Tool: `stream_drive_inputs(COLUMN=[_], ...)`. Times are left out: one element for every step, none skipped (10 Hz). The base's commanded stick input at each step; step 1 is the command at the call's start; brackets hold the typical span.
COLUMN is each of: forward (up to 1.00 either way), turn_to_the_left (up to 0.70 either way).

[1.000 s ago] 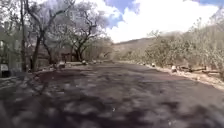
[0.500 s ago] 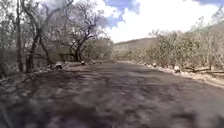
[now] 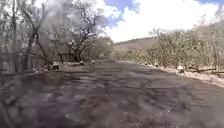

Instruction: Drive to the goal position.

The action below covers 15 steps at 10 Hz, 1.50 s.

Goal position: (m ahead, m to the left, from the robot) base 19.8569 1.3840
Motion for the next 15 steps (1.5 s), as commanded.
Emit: stream_drive_inputs(forward=[0.7, 0.7, 0.7, 0.7, 0.7, 0.7, 0.7, 0.7, 0.7, 0.7, 0.7, 0.7, 0.7, 0.7, 0.7], turn_to_the_left=[0.0, 0.0, 0.0, -0.32, -0.23, 0.0, 0.0, 0.0, 0.0, 0.0, 0.0, 0.0, 0.0, 0.0, 0.0])
